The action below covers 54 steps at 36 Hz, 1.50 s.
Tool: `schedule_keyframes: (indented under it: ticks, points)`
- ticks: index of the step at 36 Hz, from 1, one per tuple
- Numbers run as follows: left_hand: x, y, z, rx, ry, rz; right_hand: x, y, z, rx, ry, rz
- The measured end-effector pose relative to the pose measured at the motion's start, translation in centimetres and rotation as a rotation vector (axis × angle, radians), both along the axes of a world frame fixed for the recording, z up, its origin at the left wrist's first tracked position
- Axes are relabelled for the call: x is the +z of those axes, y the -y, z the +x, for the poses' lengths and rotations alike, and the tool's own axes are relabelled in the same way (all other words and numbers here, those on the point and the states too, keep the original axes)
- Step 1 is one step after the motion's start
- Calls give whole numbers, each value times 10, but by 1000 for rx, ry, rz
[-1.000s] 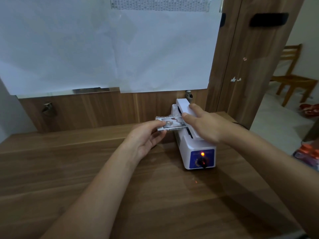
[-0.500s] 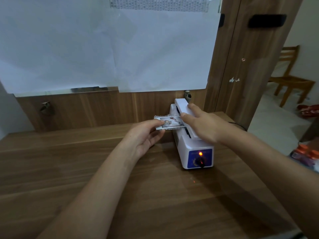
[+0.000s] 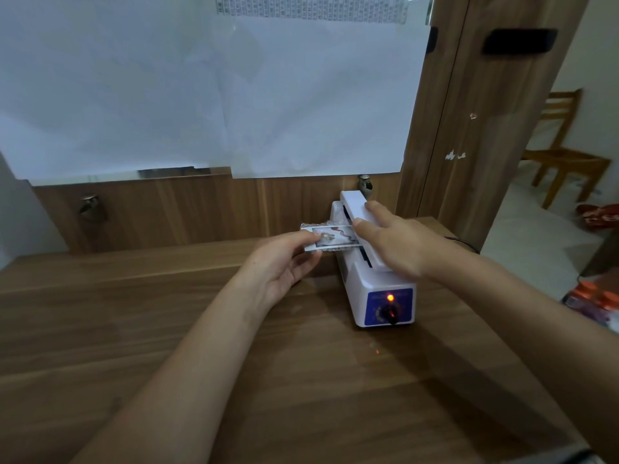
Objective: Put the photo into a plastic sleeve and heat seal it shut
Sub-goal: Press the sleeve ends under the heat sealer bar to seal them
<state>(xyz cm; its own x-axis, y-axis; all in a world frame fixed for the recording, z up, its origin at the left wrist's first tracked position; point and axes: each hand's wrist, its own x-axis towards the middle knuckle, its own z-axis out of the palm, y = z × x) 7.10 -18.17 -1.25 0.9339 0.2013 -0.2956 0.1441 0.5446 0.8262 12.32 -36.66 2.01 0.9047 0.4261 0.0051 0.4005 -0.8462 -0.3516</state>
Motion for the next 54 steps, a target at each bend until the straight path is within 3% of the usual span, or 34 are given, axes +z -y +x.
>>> schedule_keyframes:
  ticks: [14,28,36,40,44,49,54]
  points:
    - [-1,-1,1,-12,-1,-5,0,0,1,-6,-9,-24]
    - [-1,0,0,-11,-7,2,8,2,-4,-52,-54,110]
    - [-2,-1,-1,-27,-3,-7,33,3,-8,-210,-137,492]
    - [-2,-2,0,-31,-12,-6,50,1,-7,-311,-358,839]
    - [-2,-2,0,-31,-18,-3,66,3,-6,-271,-541,1094]
    - [-1,-2,-1,-33,-25,-7,77,-1,-5,-192,-721,1289]
    - [-1,-2,-1,-29,-27,-14,84,-2,-1,-204,-725,1269]
